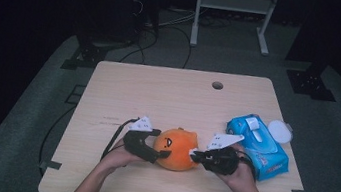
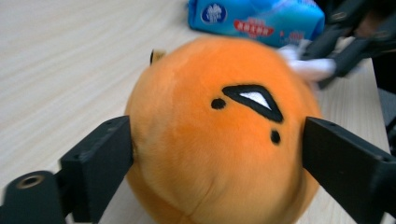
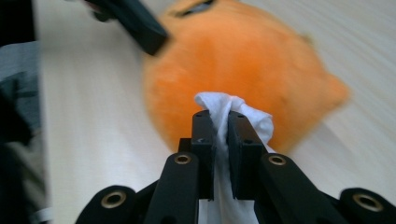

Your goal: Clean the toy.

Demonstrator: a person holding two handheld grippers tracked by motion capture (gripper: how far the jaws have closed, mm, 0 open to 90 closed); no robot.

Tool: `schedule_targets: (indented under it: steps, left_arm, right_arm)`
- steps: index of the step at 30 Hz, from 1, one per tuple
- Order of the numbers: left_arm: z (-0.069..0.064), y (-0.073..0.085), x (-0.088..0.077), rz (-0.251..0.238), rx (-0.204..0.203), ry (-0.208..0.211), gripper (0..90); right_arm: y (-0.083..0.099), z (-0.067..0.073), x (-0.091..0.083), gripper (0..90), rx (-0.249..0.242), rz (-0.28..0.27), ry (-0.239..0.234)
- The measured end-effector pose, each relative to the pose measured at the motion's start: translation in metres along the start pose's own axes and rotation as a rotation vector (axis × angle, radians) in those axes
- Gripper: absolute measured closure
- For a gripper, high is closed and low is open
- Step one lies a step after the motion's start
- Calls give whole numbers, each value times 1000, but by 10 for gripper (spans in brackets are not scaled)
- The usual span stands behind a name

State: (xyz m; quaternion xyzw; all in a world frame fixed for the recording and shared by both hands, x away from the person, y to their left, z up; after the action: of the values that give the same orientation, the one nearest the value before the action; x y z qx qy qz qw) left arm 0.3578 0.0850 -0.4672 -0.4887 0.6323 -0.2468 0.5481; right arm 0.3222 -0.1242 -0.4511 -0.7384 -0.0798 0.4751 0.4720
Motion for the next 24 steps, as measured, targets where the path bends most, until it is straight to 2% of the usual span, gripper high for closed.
schedule_targets:
  steps: [2, 4, 6, 9, 12, 15, 16, 18, 19, 20, 24]
  left_arm:
    - [-1, 1, 1, -4, 6, 8, 145]
    - [-4, 1, 1, 11, 47, 8, 201]
    - [-10, 1, 4, 27, 95, 4, 230]
    - [-16, 0, 6, 57, 162, -1, 248]
    - [-17, 1, 6, 65, 190, -2, 251]
    - [-17, 1, 6, 55, 179, 6, 238]
    - [-16, -1, 5, 39, 158, 16, 207]
    - [-15, -6, 5, -8, 88, 40, 138]
    - [-12, -7, 7, -15, 52, 28, 124]
    - [-11, -6, 8, -12, 51, 19, 123]
    - [-15, -3, 11, 8, 110, 4, 206]
  right_arm:
    - [-3, 11, 1, 815, -27, 0, -16]
    - [-8, 21, 2, 815, -49, -13, -46]
    - [-13, 26, 2, 815, -63, -26, -40]
    - [-17, 20, -1, 815, -52, -51, -15]
    - [-15, 1, -7, 815, -26, -62, 45]
    - [-4, -16, -6, 815, 22, -39, 79]
    - [0, -19, -4, 815, 31, -25, 78]
    - [4, -16, -2, 815, 33, -13, 63]
    - [2, -12, -2, 816, 23, -13, 60]
    - [-1, -5, -2, 816, 17, -21, 38]
    - [-13, 20, -2, 815, -41, -47, -2]
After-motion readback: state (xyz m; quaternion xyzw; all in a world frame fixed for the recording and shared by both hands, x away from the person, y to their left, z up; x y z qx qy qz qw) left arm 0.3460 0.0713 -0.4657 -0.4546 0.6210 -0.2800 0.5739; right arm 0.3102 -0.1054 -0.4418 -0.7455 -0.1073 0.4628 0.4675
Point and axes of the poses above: each handheld gripper's, and its own axes: x roughly forward along the jaws, y roughly out of its underside, z roughly to its left, the point moved 5 cm from there along x, roughly forward along the jaws, and after that the axes turned 15 degrees about y, right-handed, at the moved point
